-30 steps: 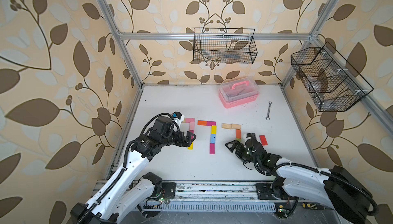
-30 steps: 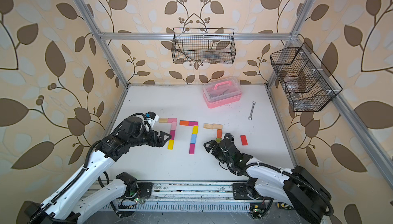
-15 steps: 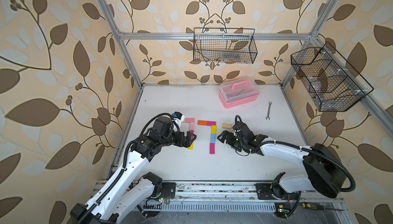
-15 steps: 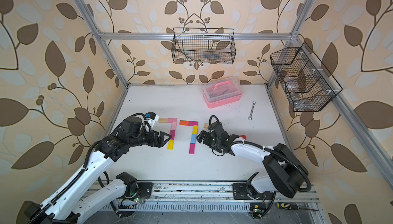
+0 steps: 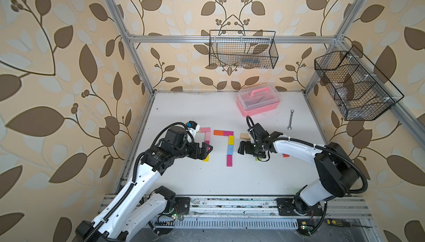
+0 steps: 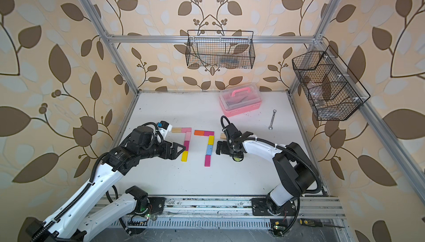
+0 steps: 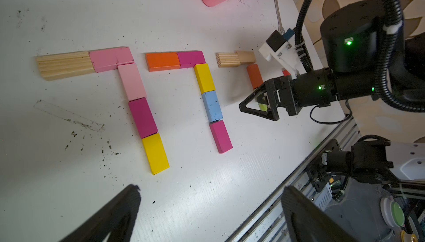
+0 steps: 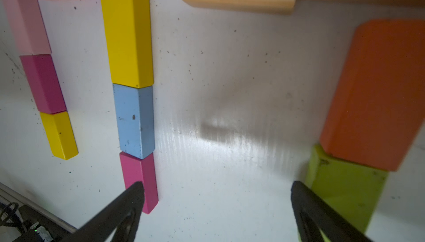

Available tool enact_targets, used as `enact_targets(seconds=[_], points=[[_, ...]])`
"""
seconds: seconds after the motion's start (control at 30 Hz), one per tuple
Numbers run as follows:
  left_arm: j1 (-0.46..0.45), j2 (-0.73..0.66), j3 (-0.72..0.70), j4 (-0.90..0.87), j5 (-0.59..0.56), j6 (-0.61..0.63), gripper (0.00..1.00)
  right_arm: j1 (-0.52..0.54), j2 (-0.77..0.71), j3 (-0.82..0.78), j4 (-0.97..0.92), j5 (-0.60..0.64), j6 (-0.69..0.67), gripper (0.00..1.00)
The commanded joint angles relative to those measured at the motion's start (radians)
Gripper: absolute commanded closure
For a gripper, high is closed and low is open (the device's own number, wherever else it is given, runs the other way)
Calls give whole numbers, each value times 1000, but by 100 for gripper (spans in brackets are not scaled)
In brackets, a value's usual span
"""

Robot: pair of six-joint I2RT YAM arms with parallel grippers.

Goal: Assemble the number 7 with building blocks
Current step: Assemble the building block at the center of the board.

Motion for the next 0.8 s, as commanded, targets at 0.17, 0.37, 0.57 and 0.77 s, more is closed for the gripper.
enact_targets(seconds=[0.17,0.37,0.57,0.77], points=[[-9,-3,13,-3,20,23,1,-12,6,-42,37,-45,-21,0],[-9,-2,13,-2,23,23,1,6,-101,-56,154,-121,-10,0],[-9,-2,15,-3,32,26,1,-181,-368,-189,80,-153,-5,0],[-9,4,12,2,48,29,1,-403,-414,-316,18,-316,-113,0]])
